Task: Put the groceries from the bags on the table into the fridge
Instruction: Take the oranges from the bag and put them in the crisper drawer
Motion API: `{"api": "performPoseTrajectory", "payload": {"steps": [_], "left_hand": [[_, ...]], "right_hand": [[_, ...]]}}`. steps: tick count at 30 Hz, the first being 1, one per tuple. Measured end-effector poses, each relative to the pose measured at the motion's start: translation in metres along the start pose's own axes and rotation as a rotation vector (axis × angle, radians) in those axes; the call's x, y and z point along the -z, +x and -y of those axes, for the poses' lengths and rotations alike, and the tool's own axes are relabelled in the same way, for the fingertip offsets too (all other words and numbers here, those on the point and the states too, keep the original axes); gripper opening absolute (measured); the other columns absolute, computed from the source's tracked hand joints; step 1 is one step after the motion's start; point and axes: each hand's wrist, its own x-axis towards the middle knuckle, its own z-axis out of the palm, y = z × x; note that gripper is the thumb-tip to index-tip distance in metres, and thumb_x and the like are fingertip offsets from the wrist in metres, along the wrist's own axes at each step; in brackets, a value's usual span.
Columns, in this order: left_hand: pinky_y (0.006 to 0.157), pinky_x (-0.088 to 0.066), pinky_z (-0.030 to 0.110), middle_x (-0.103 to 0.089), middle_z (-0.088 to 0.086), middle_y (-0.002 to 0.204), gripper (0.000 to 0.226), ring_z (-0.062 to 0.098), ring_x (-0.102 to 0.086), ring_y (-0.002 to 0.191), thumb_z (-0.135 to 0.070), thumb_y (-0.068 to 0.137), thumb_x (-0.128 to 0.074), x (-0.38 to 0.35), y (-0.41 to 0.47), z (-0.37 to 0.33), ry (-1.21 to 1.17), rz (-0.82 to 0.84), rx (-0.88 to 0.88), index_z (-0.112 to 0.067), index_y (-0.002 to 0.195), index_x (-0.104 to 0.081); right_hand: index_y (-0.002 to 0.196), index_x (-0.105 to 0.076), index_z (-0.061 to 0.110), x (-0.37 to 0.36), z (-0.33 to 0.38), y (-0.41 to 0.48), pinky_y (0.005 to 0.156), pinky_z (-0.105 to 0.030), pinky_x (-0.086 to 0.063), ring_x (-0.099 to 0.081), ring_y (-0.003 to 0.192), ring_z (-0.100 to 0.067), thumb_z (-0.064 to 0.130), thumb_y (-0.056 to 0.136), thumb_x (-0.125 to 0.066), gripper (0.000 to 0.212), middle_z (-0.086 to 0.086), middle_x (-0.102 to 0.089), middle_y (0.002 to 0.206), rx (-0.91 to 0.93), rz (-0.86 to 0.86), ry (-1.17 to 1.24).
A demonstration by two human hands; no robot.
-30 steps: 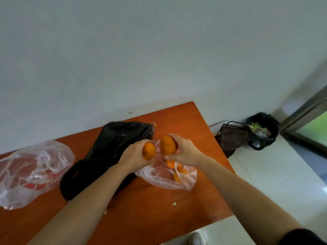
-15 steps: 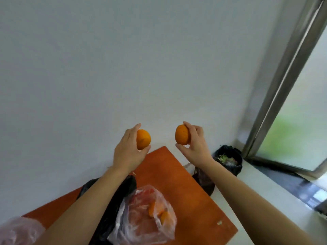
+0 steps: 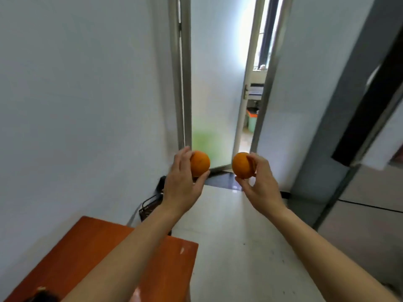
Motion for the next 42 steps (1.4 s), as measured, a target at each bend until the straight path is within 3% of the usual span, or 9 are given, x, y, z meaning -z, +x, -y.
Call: {"api": "performPoseTrajectory", "payload": {"steps": [4,8,15,21,24,27,34,38,42], "left_hand": [[0.093,-0.052,0.038,-0.043,0.011,0.143,0.067,0.03,-0.054,0.119,-0.03,0.087,-0.073,-0.058,0.028,-0.092,-0.067,0.016,-0.24,-0.012,0.143,-0.043],[0.099,-0.048,0.035,-0.045,0.012,0.144,0.068,0.028,-0.052,0.124,-0.033,0.089,-0.07,-0.121,0.031,-0.187,-0.191,0.031,-0.335,-0.009,0.146,-0.041],[0.103,-0.049,0.042,-0.047,0.01,0.146,0.071,0.026,-0.051,0.128,-0.035,0.088,-0.072,-0.254,0.016,-0.366,-0.343,0.097,-0.426,-0.01,0.146,-0.04],[0.104,-0.047,0.043,-0.045,0.009,0.146,0.066,0.025,-0.049,0.129,-0.034,0.091,-0.069,-0.336,0.032,-0.492,-0.402,0.127,-0.468,-0.011,0.145,-0.041],[0.104,-0.047,0.041,-0.047,0.011,0.143,0.064,0.025,-0.05,0.127,-0.03,0.088,-0.072,-0.367,0.053,-0.535,-0.405,0.104,-0.505,-0.008,0.142,-0.045],[0.1,-0.049,0.037,-0.046,0.008,0.143,0.063,0.022,-0.049,0.126,-0.027,0.087,-0.074,-0.402,0.076,-0.569,-0.451,0.095,-0.489,-0.009,0.141,-0.047],[0.096,-0.047,0.038,-0.053,0.001,0.127,0.057,0.018,-0.052,0.116,-0.022,0.078,-0.078,-0.503,0.143,-0.629,-0.558,0.064,-0.423,-0.016,0.128,-0.05],[0.089,-0.047,0.034,-0.053,-0.001,0.121,0.058,0.018,-0.052,0.108,-0.023,0.074,-0.078,-0.566,0.202,-0.661,-0.615,0.083,-0.317,-0.021,0.125,-0.05],[0.089,-0.042,0.03,-0.053,0.003,0.122,0.059,0.022,-0.051,0.11,-0.022,0.07,-0.079,-0.617,0.27,-0.692,-0.6,0.069,-0.254,-0.02,0.123,-0.052]], "right_hand": [[0.148,-0.035,0.022,0.114,-0.05,-0.013,0.106,-0.04,-0.044,-0.045,0.131,-0.021,0.026,0.087,-0.077,0.074,-0.002,-0.037,0.152,-0.054,-0.181,-0.131],[0.152,-0.034,0.015,0.213,-0.097,-0.037,0.109,-0.05,-0.042,-0.043,0.135,-0.029,0.025,0.091,-0.071,0.072,-0.009,-0.036,0.154,-0.129,-0.359,-0.193],[0.157,-0.022,0.02,0.384,-0.202,-0.088,0.099,-0.033,-0.038,-0.041,0.135,-0.025,0.04,0.095,-0.061,0.076,-0.007,-0.03,0.157,-0.18,-0.445,-0.374],[0.156,-0.025,0.02,0.513,-0.285,-0.098,0.099,-0.04,-0.048,-0.045,0.133,-0.027,0.05,0.094,-0.059,0.077,-0.005,-0.033,0.153,-0.213,-0.48,-0.458],[0.156,-0.026,0.016,0.553,-0.313,-0.087,0.106,-0.033,-0.039,-0.039,0.138,-0.023,0.043,0.094,-0.064,0.078,-0.007,-0.035,0.153,-0.238,-0.545,-0.413],[0.156,-0.024,0.012,0.583,-0.345,-0.067,0.113,-0.038,-0.036,-0.034,0.143,-0.023,0.044,0.093,-0.065,0.082,-0.009,-0.034,0.155,-0.245,-0.569,-0.413],[0.152,-0.031,0.015,0.627,-0.431,0.003,0.112,-0.033,-0.037,-0.036,0.139,-0.019,0.037,0.092,-0.069,0.075,-0.007,-0.036,0.152,-0.187,-0.599,-0.409],[0.151,-0.031,0.019,0.65,-0.483,0.063,0.106,-0.028,-0.035,-0.04,0.133,-0.018,0.046,0.091,-0.068,0.076,-0.005,-0.041,0.147,-0.221,-0.563,-0.457],[0.147,-0.035,0.023,0.677,-0.525,0.127,0.096,-0.031,-0.041,-0.047,0.123,-0.021,0.054,0.089,-0.065,0.072,-0.005,-0.046,0.137,-0.238,-0.538,-0.519]]}}
